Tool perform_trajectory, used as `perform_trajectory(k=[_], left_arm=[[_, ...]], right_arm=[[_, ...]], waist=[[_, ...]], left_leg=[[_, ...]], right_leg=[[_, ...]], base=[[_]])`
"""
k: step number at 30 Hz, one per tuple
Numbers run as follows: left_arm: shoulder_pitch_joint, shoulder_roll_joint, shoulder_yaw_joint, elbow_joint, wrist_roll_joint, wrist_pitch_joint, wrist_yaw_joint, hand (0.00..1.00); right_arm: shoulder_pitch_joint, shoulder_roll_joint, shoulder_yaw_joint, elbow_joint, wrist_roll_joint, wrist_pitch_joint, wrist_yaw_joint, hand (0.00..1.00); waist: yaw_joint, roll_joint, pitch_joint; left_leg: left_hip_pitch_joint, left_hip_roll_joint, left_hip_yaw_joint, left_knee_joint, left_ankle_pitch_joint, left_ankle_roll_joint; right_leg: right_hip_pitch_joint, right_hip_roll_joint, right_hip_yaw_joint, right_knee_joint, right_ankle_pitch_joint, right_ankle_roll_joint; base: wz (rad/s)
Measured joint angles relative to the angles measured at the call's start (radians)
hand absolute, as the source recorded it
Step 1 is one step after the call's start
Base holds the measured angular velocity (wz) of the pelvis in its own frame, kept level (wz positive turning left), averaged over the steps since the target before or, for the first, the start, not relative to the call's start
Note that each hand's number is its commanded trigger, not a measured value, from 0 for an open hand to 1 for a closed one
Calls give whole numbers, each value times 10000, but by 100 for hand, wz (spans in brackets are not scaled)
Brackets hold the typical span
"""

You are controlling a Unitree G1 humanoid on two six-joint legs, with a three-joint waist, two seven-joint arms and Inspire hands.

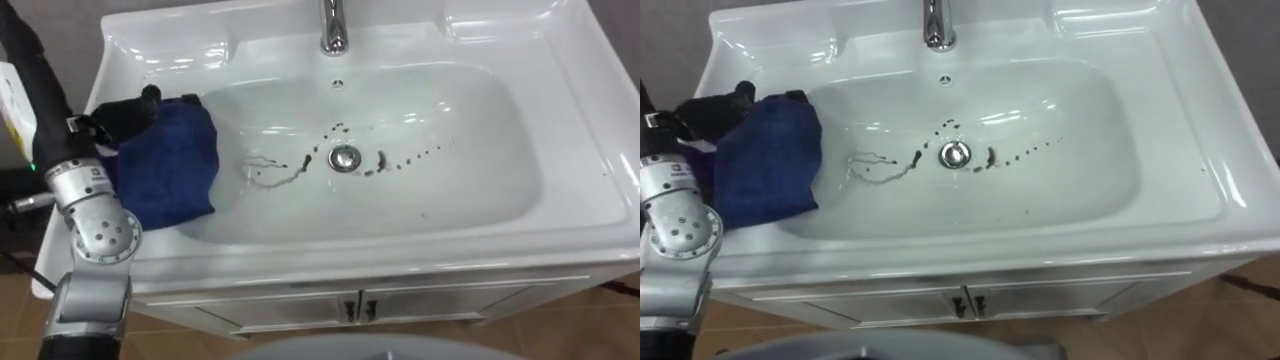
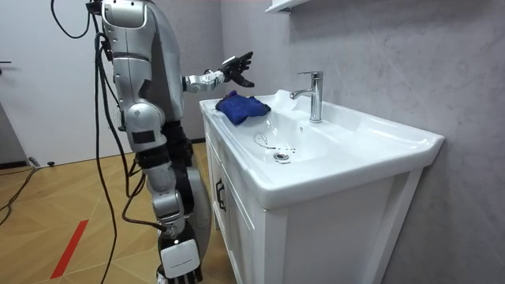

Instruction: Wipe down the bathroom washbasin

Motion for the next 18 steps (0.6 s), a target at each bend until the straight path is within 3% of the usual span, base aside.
perform_trajectory(k=[5,10,18], left_arm=[[8,-39,-451,1,428,22,-351,0],[147,-45,-1460,13,625,207,-790,0],[493,-71,-1695,44,626,400,-1353,0]], right_arm=[[6,9,257,43,-30,73,19,0],[-30,6,407,55,15,80,-59,0],[-115,6,446,161,26,78,-74,0]], waist=[[-16,-18,13],[10,2,12],[12,-13,26]], left_leg=[[49,2,19,-1,0,0],[146,4,19,-33,0,0],[159,5,27,-33,-1,-1]], right_leg=[[29,2,23,26,5,-3],[145,14,32,4,14,10],[153,14,32,-3,13,11]], base=[[0],[0],[0]])
